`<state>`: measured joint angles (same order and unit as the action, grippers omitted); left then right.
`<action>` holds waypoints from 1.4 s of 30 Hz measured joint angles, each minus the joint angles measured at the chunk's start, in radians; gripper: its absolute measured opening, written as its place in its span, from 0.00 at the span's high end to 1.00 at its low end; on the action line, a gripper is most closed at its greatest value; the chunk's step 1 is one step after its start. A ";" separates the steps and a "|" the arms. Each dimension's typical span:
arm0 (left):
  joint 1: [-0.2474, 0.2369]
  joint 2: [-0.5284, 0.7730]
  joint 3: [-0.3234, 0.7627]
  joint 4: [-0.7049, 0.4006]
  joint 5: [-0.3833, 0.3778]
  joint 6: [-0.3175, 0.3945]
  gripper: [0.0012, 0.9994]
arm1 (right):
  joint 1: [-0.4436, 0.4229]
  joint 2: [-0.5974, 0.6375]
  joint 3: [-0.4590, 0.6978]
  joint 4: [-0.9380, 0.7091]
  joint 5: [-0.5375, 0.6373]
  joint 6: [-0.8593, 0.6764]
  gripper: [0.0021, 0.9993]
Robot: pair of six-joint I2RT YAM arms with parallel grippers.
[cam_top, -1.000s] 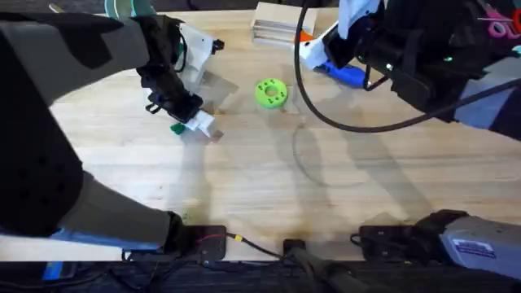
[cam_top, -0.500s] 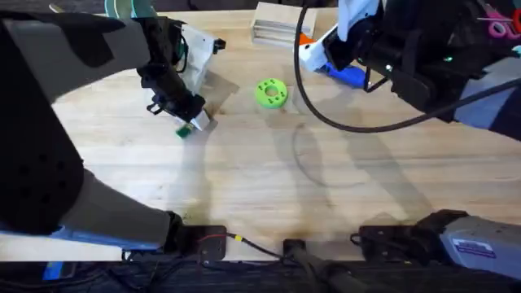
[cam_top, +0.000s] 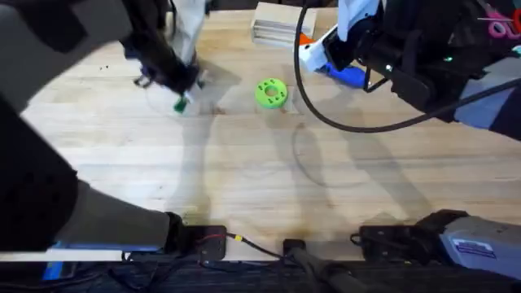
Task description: Pick up the gripper from the table and insert it into the empty holder that is missing its gripper. Then pick up a screw, insert it into the mounting hole, and use the screwdriver to tighten it. Finally, clean up the table by picking up the vegetable and placing it into the bucket.
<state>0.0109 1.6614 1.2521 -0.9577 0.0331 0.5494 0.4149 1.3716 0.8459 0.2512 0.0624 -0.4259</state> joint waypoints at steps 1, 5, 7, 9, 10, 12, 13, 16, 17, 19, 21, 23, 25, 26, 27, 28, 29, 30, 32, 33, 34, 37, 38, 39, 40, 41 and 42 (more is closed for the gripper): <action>0.000 -0.010 0.030 0.002 0.004 -0.001 0.98 | 0.000 0.000 0.000 0.000 0.000 0.000 0.01; 0.000 -0.030 0.139 0.051 0.020 -0.004 0.98 | 0.000 0.000 0.000 0.000 0.000 0.000 0.00; 0.002 -0.034 0.179 0.109 0.026 -0.005 0.98 | 0.000 0.000 0.000 0.000 0.000 0.000 0.01; 0.008 -0.034 0.195 0.181 0.029 -0.009 0.98 | 0.000 0.000 0.000 0.000 0.000 0.000 0.01; 0.013 -0.034 0.197 0.207 0.030 -0.015 0.98 | 0.000 0.000 0.000 0.000 0.000 0.000 0.01; 0.056 -0.031 0.198 0.275 0.031 -0.061 0.98 | 0.000 0.000 0.000 0.000 0.000 0.000 0.01; 0.069 -0.029 0.197 0.284 0.031 -0.077 0.98 | 0.000 0.000 0.000 0.000 0.000 0.000 0.01; 0.116 -0.012 0.198 0.293 0.031 -0.149 0.98 | 0.000 0.000 0.000 0.000 0.000 0.000 0.00; 0.131 -0.003 0.198 0.293 0.031 -0.183 0.98 | 0.000 0.000 0.000 0.000 0.000 0.000 0.01; 0.154 0.021 0.198 0.294 0.030 -0.255 0.98 | 0.000 0.000 0.000 0.000 0.000 0.000 0.01; 0.169 0.048 0.198 0.298 0.030 -0.330 0.98 | 0.000 0.000 0.000 0.000 0.000 0.000 0.01; 0.170 0.073 0.198 0.300 0.030 -0.398 0.98 | 0.000 0.000 0.000 0.000 0.000 0.000 0.00; 0.165 0.096 0.198 0.300 0.031 -0.459 0.98 | 0.000 0.000 0.000 0.000 0.000 0.000 0.01; 0.163 0.104 0.198 0.300 0.031 -0.482 0.98 | 0.000 0.000 0.000 0.000 0.000 0.000 0.01; 0.160 0.111 0.198 0.300 0.031 -0.504 0.98 | 0.000 0.000 0.000 0.000 0.000 0.000 0.01; 0.157 0.118 0.198 0.300 0.031 -0.525 0.98 | 0.000 0.000 0.000 0.000 0.000 0.000 0.00; 0.156 0.121 0.198 0.300 0.031 -0.540 0.98 | 0.000 0.000 0.000 0.000 0.000 0.000 0.00; 0.154 0.124 0.198 0.300 0.032 -0.554 0.98 | 0.000 0.000 0.000 0.000 0.000 0.000 0.01; 0.152 0.124 0.198 0.300 0.032 -0.571 0.89 | 0.000 0.000 0.000 0.000 0.000 0.000 0.01; 0.152 0.124 0.198 0.301 0.032 -0.580 0.73 | 0.000 0.000 0.000 0.000 0.000 0.000 0.01; 0.152 0.124 0.198 0.303 0.033 -0.592 0.63 | 0.000 0.000 0.000 0.000 0.000 0.000 0.00; 0.152 0.124 0.198 0.300 0.034 -0.601 0.44 | 0.000 0.000 0.000 0.000 0.000 0.000 0.01; 0.152 0.124 0.198 0.297 0.035 -0.604 0.29 | 0.000 0.000 0.000 0.000 0.000 0.000 0.01; 0.152 0.124 0.198 0.292 0.035 -0.607 0.12 | 0.000 0.000 0.000 0.000 0.000 0.000 0.01; 0.152 0.124 0.198 0.288 0.035 -0.613 0.04 | 0.000 0.000 0.000 0.000 0.000 0.000 0.01; 0.151 0.123 0.198 0.285 0.035 -0.614 0.01 | 0.000 0.000 0.000 0.000 0.000 0.000 0.01; 0.150 0.123 0.198 0.283 0.035 -0.614 0.01 | 0.000 0.000 0.000 0.000 0.000 0.000 0.01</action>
<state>0.1612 1.7843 1.4498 -0.6742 0.0677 -0.0643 0.4149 1.3716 0.8459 0.2508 0.0624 -0.4259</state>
